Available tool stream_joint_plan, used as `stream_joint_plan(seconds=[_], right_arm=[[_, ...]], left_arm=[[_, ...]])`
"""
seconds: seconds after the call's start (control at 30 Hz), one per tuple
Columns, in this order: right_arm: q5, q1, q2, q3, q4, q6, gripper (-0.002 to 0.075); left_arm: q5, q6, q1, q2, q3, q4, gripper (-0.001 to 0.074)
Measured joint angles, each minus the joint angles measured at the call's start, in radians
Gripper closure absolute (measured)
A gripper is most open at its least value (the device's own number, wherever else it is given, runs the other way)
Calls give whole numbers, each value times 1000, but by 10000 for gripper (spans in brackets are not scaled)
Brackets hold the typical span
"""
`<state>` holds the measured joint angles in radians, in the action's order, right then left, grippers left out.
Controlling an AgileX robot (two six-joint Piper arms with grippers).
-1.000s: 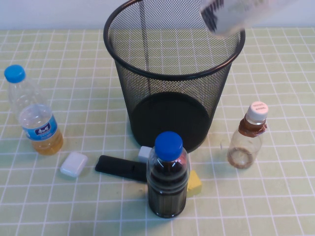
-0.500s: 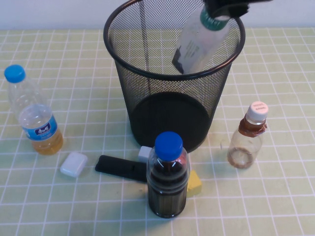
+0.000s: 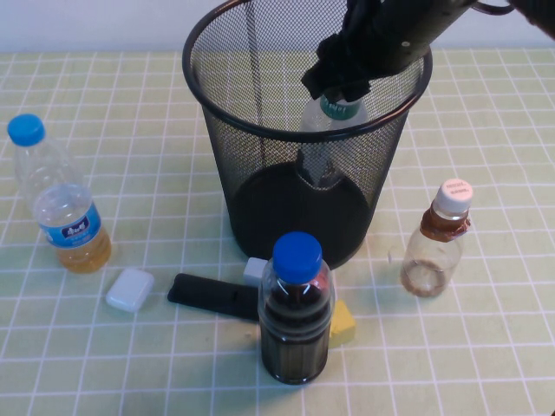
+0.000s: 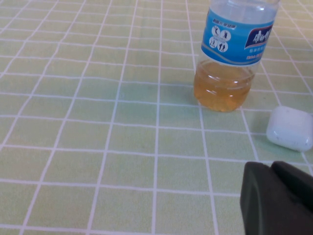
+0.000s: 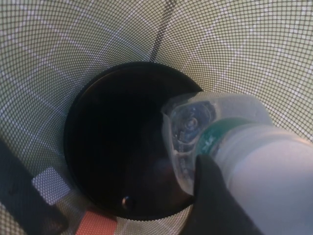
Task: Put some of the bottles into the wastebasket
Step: Place the bottle in the trash can
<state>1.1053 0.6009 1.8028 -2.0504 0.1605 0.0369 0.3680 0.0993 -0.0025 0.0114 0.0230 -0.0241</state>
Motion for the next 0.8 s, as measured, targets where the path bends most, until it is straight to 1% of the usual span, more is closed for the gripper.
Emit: stream_joint_plan(seconds=[0.1,0.17,0.27,0.37,0.8], right_arm=[[0,0,2,0,-4,0,624],[3,0,2,0,-6,0,578],[20,0,2,0,-8,-2,484],[22,0,0,0,-8,-18,428],[23,0,-11,0,-8,-28,416]], left_arm=[[0,0,0,0,0,0,741],[0,0,0,0,0,0,741],[0,0,0,0,0,0,741],[0,0,0,0,0,0,741],[0,0,0,0,0,0,741]])
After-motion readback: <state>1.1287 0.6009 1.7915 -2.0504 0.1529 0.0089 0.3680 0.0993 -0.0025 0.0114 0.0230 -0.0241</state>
